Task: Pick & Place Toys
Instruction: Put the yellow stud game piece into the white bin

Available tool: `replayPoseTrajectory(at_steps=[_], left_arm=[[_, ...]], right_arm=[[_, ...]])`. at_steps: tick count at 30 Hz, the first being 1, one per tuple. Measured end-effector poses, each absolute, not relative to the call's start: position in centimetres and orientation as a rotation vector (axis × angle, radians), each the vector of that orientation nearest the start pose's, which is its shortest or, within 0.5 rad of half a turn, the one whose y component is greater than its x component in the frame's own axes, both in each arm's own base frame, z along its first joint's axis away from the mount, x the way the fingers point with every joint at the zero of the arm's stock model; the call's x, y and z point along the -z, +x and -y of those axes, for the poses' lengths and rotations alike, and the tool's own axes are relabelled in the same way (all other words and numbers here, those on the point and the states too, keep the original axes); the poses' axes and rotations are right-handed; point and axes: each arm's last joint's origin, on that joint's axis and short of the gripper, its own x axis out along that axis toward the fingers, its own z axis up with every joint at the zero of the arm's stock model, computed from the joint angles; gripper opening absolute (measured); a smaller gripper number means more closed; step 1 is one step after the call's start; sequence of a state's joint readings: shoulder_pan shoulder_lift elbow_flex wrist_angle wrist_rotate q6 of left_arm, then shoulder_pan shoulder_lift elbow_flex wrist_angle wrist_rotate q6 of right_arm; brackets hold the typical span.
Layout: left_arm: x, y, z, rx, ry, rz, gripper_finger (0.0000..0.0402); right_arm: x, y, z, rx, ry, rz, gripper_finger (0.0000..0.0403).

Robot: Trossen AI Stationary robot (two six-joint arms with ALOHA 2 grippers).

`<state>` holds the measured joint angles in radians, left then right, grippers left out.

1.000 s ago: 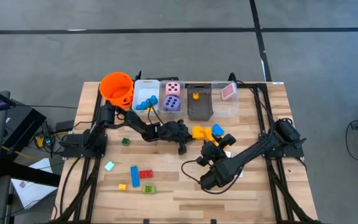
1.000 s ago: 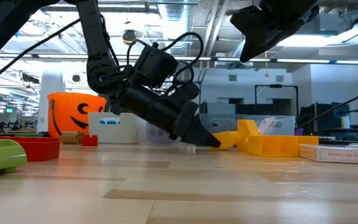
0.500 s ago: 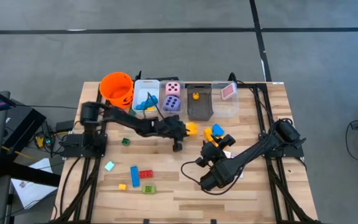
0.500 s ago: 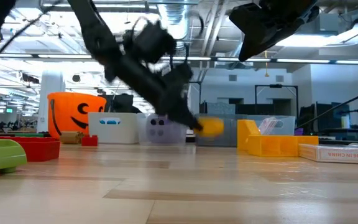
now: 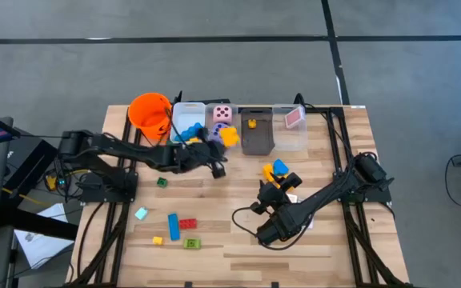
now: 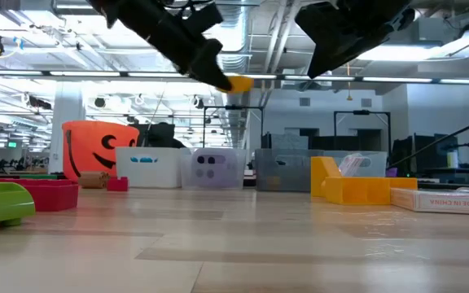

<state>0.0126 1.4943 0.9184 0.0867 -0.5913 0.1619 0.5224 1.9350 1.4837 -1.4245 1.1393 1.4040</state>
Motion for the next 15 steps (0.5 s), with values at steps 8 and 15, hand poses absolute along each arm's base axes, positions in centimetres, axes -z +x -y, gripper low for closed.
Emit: replayPoseTrajectory(at_steps=[8, 15], left_arm=[[-25.4, 27.3, -5.5, -0.784, 0.235, -0.710, 0.0001], [-22.6, 24.2, -8.4, -0.859, 0.159, -0.755, 0.0003]], right_arm=[[-21.9, 31.0, -14.8, 1.015, -0.171, -0.627, 0.0195], [-21.8, 31.8, -15.0, 0.970, -0.196, -0.637, 0.0195]])
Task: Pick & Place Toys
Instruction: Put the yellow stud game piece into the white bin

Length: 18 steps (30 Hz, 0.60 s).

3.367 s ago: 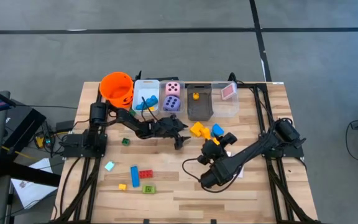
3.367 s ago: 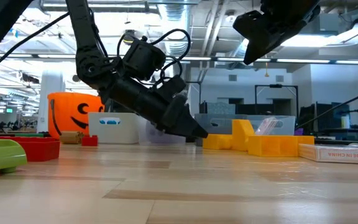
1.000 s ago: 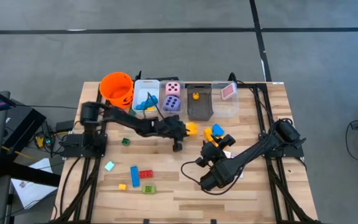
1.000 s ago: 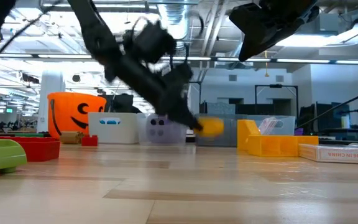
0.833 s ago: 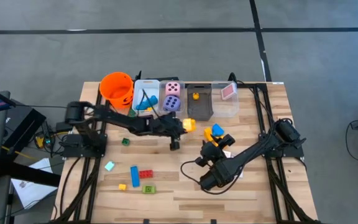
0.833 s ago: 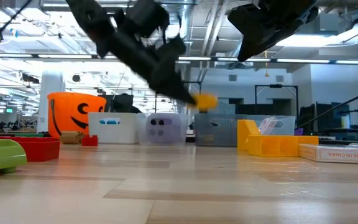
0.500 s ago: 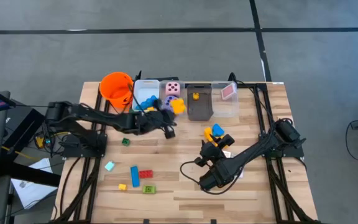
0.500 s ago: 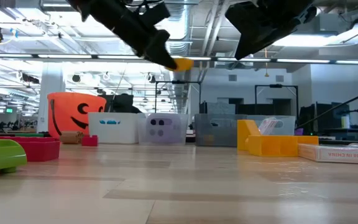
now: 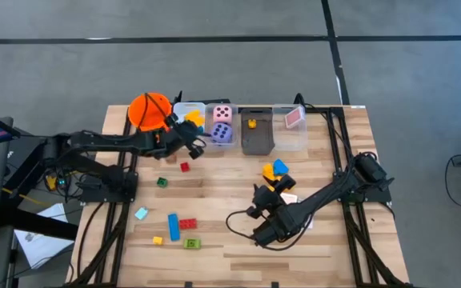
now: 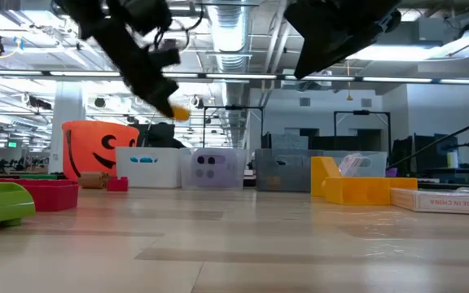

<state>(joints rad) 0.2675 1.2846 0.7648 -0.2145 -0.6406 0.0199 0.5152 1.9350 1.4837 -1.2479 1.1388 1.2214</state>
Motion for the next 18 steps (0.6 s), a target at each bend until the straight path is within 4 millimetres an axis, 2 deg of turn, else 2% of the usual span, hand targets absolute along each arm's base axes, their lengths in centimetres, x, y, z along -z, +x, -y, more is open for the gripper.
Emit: replayPoseTrajectory(at_steps=[7, 13, 18], left_arm=[[-19.3, 21.7, -11.3, -0.963, 0.090, -0.741, 0.0004], [-18.5, 20.7, -12.3, -1.018, 0.066, -0.705, 0.0015], [-18.5, 21.0, -12.3, -0.959, 0.042, -0.667, 0.0045]], right_arm=[[-21.8, 32.3, -14.5, 0.974, -0.189, -0.639, 0.0195], [-21.7, 32.4, -14.4, 0.967, -0.193, -0.651, 0.0195], [-21.7, 32.5, -14.3, 0.970, -0.188, -0.650, 0.0195]])
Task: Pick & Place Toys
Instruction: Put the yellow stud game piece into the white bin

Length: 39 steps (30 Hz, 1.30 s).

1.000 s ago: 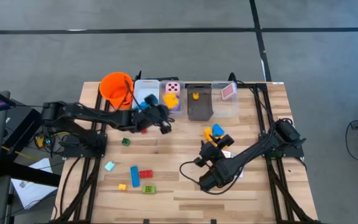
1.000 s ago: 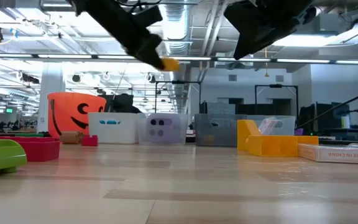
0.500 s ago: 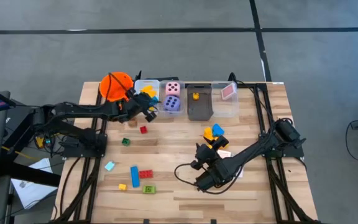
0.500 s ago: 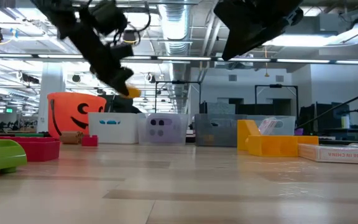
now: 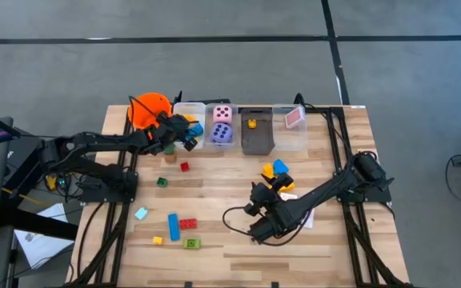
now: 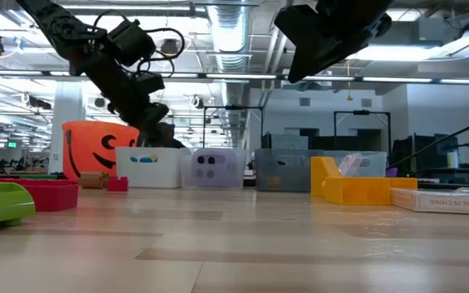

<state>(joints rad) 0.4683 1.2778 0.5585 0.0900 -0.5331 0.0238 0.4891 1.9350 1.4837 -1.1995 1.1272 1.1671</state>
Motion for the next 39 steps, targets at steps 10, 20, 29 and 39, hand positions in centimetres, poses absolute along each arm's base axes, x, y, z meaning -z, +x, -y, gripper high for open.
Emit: replayPoseTrajectory(at_steps=[10, 20, 29, 39], left_arm=[[-18.7, 21.3, -12.1, -0.913, -0.046, -0.596, 0.0129], [-18.7, 23.1, -9.1, -0.551, -0.351, -0.514, 0.0158], [-20.3, 25.6, -2.7, -0.192, -0.215, -0.371, 0.0158], [-20.5, 26.2, 0.4, -0.031, 0.053, -0.331, 0.0183]], right_arm=[[-21.7, 32.5, -14.4, 0.969, -0.187, -0.650, 0.0195], [-21.7, 32.5, -14.5, 0.954, -0.218, -0.666, 0.0195], [-21.7, 32.3, -14.8, 0.934, -0.247, -0.677, 0.0195], [-21.7, 32.4, -14.8, 0.935, -0.247, -0.677, 0.0195]])
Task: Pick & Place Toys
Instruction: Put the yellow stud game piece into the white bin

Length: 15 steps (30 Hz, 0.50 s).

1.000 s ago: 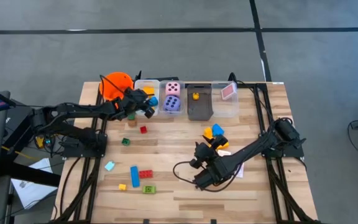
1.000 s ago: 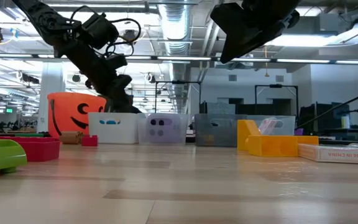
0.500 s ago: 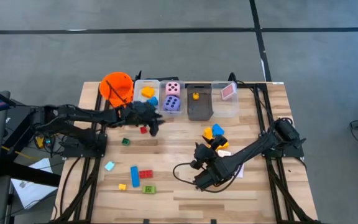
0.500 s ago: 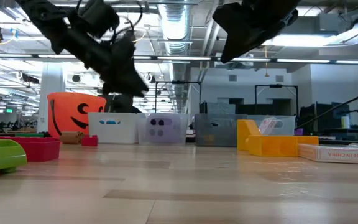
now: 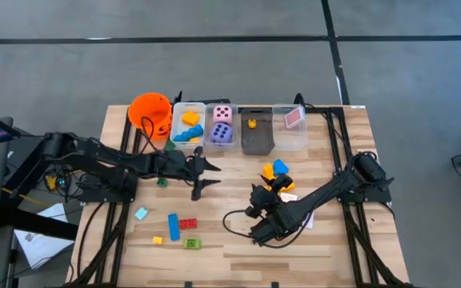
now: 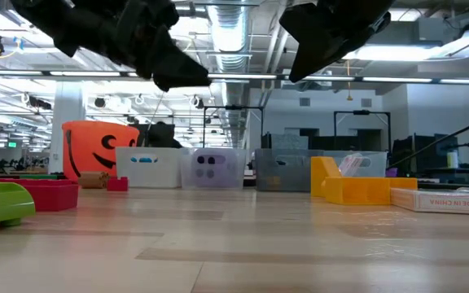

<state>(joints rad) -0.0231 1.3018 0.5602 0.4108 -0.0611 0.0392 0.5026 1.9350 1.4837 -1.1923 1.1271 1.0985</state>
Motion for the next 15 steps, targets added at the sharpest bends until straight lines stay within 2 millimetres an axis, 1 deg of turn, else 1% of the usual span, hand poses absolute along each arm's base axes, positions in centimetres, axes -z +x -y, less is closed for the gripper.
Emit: replayPoseTrajectory(at_steps=[2, 5, 9, 11, 15], left_arm=[[-19.9, 26.6, 0.4, -0.030, 0.060, -0.345, 0.0201], [-18.4, 27.5, 0.2, -0.036, 0.061, -0.375, 0.0230], [-16.7, 28.5, -0.1, -0.048, 0.059, -0.379, 0.0263], [-16.3, 28.8, -0.3, -0.056, 0.056, -0.366, 0.0274], [-16.1, 29.0, -0.7, -0.070, 0.049, -0.363, 0.0286]], right_arm=[[-21.7, 32.4, -14.8, 0.937, -0.242, -0.674, 0.0195], [-21.8, 32.3, -14.7, 0.965, -0.193, -0.637, 0.0195], [-21.9, 31.8, -13.3, 1.052, -0.174, -0.633, 0.0195], [-21.9, 31.6, -12.5, 1.099, -0.155, -0.647, 0.0196], [-20.7, 31.2, -11.4, 1.148, -0.142, -0.659, 0.0212]])
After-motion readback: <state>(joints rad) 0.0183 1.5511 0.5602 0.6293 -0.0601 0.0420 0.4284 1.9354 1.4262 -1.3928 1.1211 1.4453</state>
